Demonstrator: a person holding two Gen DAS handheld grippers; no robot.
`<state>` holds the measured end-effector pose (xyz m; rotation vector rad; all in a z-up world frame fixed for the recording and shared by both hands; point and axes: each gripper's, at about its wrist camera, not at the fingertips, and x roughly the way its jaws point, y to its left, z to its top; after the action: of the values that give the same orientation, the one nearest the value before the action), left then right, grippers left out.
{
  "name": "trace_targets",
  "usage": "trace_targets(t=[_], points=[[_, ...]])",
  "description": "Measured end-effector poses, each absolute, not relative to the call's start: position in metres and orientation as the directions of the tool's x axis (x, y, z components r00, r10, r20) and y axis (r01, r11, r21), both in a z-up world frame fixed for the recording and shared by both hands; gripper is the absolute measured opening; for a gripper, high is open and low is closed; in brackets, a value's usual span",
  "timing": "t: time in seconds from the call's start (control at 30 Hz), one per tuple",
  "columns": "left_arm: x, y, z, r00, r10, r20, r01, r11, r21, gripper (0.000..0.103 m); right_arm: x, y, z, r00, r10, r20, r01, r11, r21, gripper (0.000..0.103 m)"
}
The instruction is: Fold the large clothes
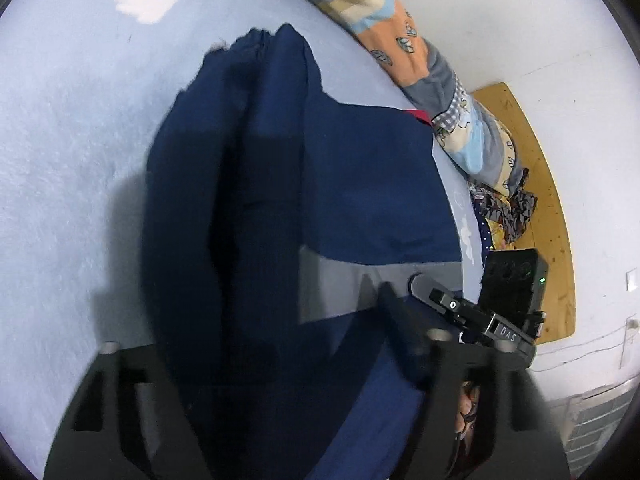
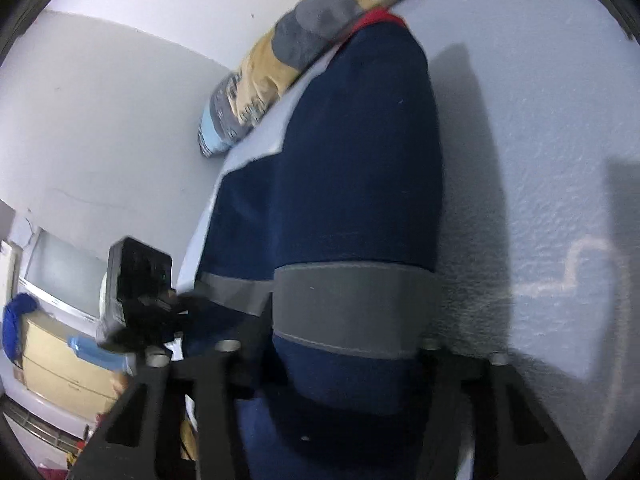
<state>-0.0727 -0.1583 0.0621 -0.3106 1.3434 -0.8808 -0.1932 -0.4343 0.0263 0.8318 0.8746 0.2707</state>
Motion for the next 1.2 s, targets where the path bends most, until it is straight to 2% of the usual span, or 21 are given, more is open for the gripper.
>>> trace_targets(t=[0.03, 0.3, 0.43, 0.5, 0.57, 0.6, 0.7, 0.73, 0.8, 0.87, 0.97, 1.03, 1.2], points=[[-0.077, -0.159, 0.067, -0.025, -0.705, -0.709, 0.374, 0.651, -0.660, 0.049, -0.197, -0.433, 0.034, 0.635, 0.514, -0.578, 0.102, 0.685, 0.721, 0.034], [-0.146, -0.210, 0.088, -0.119, -0.720, -0.683, 0.441, 0.578, -0.687, 0.048, -0.264, -0.465, 0.088, 0.646, 0.435, -0.627, 0.131, 0.746, 0.653, 0.032], [-0.167, -0.241, 0.088, -0.150, -0.721, -0.676, 0.472, 0.549, -0.690, 0.048, -0.307, -0.502, 0.092, 0.651, 0.383, -0.655, 0.194, 0.751, 0.631, 0.032], [-0.168, -0.262, 0.082, -0.134, -0.683, -0.718, 0.501, 0.578, -0.643, 0.048, -0.318, -0.518, 0.082, 0.647, 0.359, -0.673, 0.235, 0.745, 0.624, 0.033], [-0.161, -0.269, 0.067, -0.111, -0.627, -0.771, 0.489, 0.642, -0.591, 0.052, -0.320, -0.535, 0.056, 0.586, 0.311, -0.748, 0.337, 0.746, 0.574, 0.047], [-0.157, -0.271, 0.058, -0.125, -0.606, -0.786, 0.458, 0.667, -0.587, 0.057, -0.321, -0.544, 0.047, 0.557, 0.301, -0.774, 0.382, 0.735, 0.560, 0.063], [-0.154, -0.268, 0.061, -0.122, -0.586, -0.801, 0.422, 0.700, -0.576, 0.058, -0.339, -0.565, 0.041, 0.570, 0.338, -0.749, 0.463, 0.621, 0.633, 0.065], [-0.155, -0.264, 0.069, -0.090, -0.576, -0.812, 0.434, 0.712, -0.553, 0.058, -0.346, -0.567, 0.054, 0.579, 0.296, -0.760, 0.472, 0.638, 0.608, 0.068], [-0.161, -0.249, 0.090, 0.034, -0.556, -0.830, 0.468, 0.743, -0.478, 0.058, -0.362, -0.566, 0.082, 0.578, 0.171, -0.798, 0.485, 0.715, 0.504, 0.068], [-0.173, -0.240, 0.109, 0.136, -0.530, -0.837, 0.518, 0.758, -0.396, 0.058, -0.382, -0.550, 0.111, 0.600, 0.060, -0.798, 0.445, 0.804, 0.395, 0.068], [-0.211, -0.232, 0.123, 0.247, -0.515, -0.821, 0.597, 0.748, -0.289, 0.058, -0.419, -0.521, 0.123, 0.634, 0.034, -0.772, 0.366, 0.867, 0.339, 0.057], [-0.239, -0.229, 0.123, 0.306, -0.505, -0.807, 0.625, 0.746, -0.229, 0.058, -0.423, -0.490, 0.123, 0.632, 0.027, -0.775, 0.331, 0.895, 0.301, 0.038], [-0.286, -0.218, 0.117, 0.392, -0.494, -0.776, 0.645, 0.749, -0.151, 0.059, -0.433, -0.414, 0.123, 0.630, -0.080, -0.773, 0.285, 0.949, 0.134, 0.033]])
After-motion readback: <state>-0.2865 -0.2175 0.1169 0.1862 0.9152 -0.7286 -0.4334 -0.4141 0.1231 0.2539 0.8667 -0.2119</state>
